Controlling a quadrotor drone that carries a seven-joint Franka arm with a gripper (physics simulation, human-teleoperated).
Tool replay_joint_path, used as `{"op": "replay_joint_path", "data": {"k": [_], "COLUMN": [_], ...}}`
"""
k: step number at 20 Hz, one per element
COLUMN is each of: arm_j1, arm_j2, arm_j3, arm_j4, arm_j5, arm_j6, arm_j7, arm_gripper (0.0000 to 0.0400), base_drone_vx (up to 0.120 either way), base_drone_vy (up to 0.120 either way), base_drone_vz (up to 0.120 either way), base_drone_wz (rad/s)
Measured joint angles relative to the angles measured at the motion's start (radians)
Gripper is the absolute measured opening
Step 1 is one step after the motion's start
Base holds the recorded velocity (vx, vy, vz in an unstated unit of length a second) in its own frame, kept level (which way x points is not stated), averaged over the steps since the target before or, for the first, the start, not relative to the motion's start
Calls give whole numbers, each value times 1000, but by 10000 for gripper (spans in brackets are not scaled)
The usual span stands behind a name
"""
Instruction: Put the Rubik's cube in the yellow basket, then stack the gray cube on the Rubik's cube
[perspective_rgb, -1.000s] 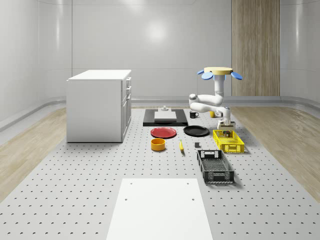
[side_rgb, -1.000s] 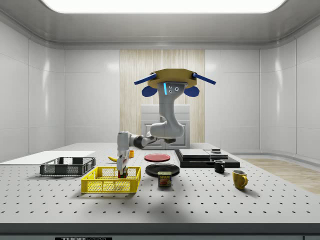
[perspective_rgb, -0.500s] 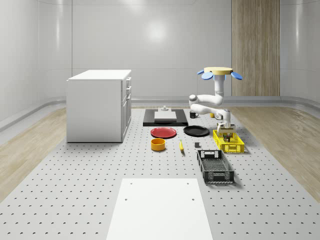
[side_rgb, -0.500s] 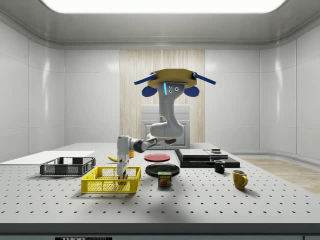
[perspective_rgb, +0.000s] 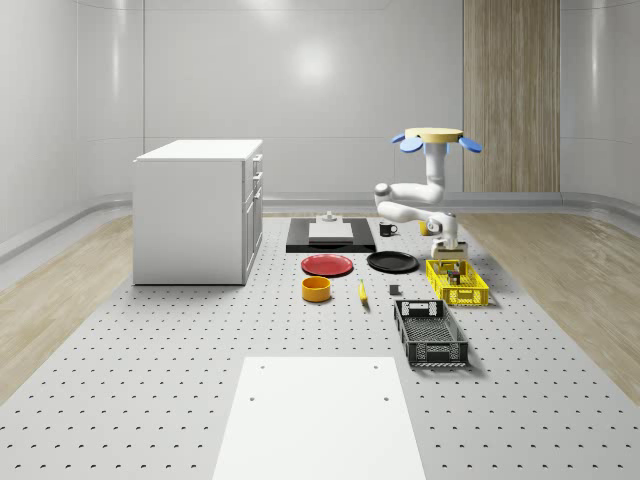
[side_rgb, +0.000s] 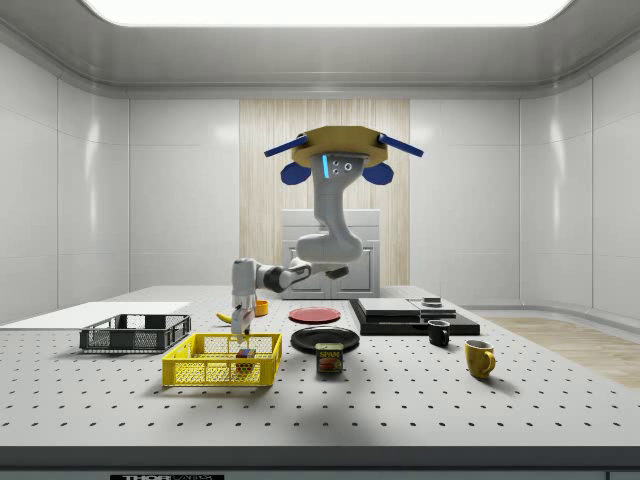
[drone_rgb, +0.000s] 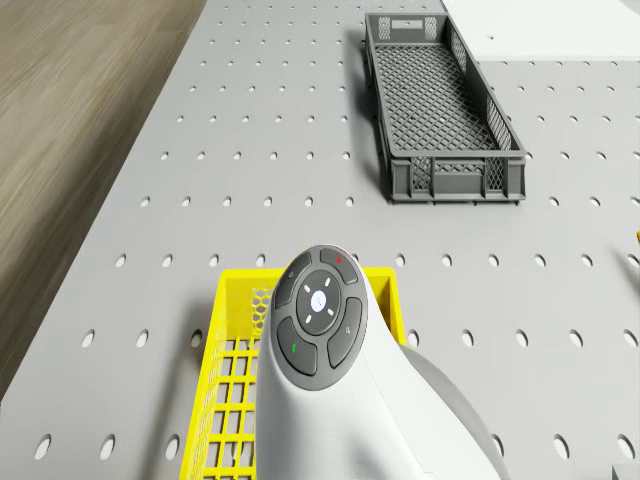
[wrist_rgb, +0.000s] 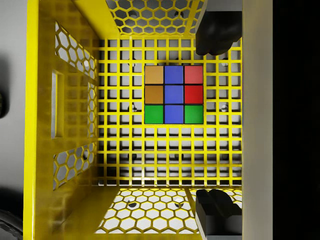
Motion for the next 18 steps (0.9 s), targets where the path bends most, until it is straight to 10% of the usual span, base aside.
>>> {"op": "replay_joint_path", "data": {"k": [18], "arm_j1": [4], "arm_j2": [8], "arm_j3": [-1], "arm_j4": [-1], "arm_j5": [-3], "arm_j6": [-8], "arm_j7": [-3], "arm_gripper": [400], "base_drone_vx": [4], "base_drone_vy": [-120], "base_drone_vz": [0], "base_drone_wz": [0]}}
